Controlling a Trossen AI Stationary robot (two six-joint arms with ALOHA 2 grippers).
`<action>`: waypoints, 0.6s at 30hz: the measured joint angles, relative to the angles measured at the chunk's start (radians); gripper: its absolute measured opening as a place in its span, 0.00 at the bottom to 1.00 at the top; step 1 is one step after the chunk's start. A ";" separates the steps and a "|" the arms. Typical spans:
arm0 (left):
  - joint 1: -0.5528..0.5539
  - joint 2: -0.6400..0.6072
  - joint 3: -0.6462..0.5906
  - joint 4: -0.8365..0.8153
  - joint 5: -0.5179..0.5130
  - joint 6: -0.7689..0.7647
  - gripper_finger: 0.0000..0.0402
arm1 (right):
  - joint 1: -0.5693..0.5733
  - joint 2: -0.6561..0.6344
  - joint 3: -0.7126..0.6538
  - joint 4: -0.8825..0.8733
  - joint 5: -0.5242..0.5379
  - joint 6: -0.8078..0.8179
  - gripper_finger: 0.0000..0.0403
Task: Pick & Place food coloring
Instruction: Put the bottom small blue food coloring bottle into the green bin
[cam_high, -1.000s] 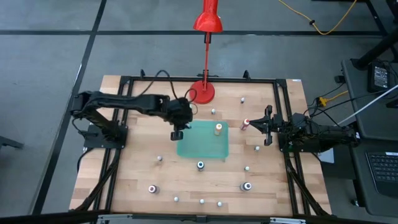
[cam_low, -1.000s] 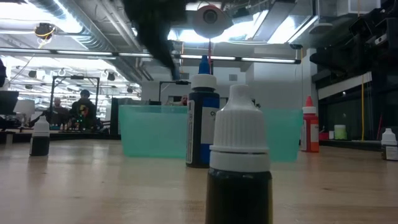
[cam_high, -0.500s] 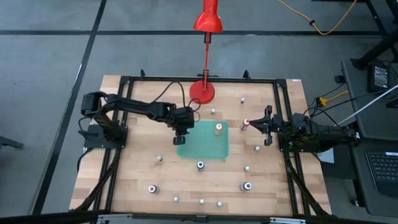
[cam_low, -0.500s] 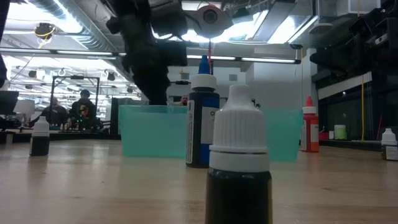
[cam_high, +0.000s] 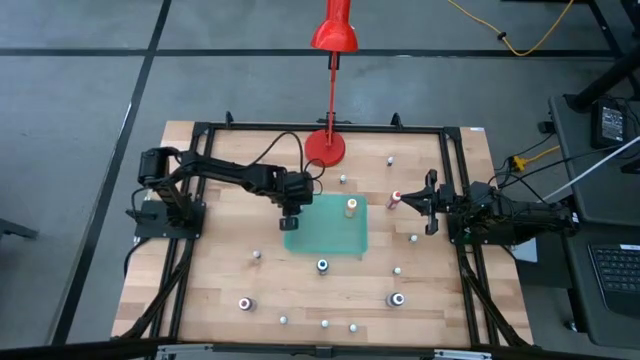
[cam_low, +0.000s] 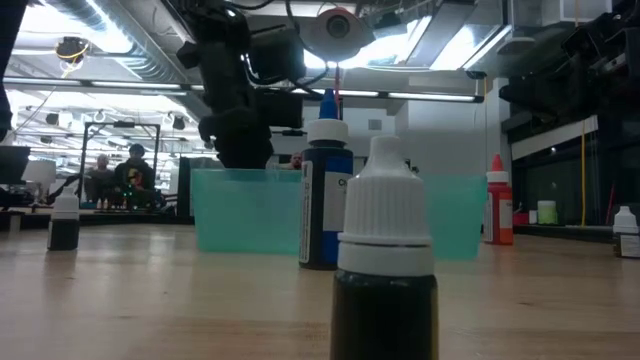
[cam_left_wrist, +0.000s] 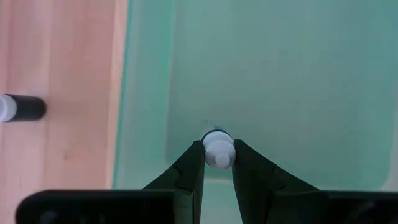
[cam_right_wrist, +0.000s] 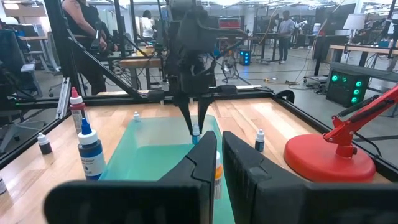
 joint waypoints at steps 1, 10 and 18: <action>0.001 0.004 0.000 0.003 0.000 0.006 0.15 | 0.000 0.000 0.000 0.000 0.000 0.000 0.08; 0.007 0.030 0.000 0.004 0.008 0.017 0.15 | 0.000 0.000 0.000 0.000 0.000 0.000 0.08; 0.007 0.055 0.003 0.009 0.008 0.025 0.17 | 0.000 0.000 0.000 0.000 0.000 0.000 0.08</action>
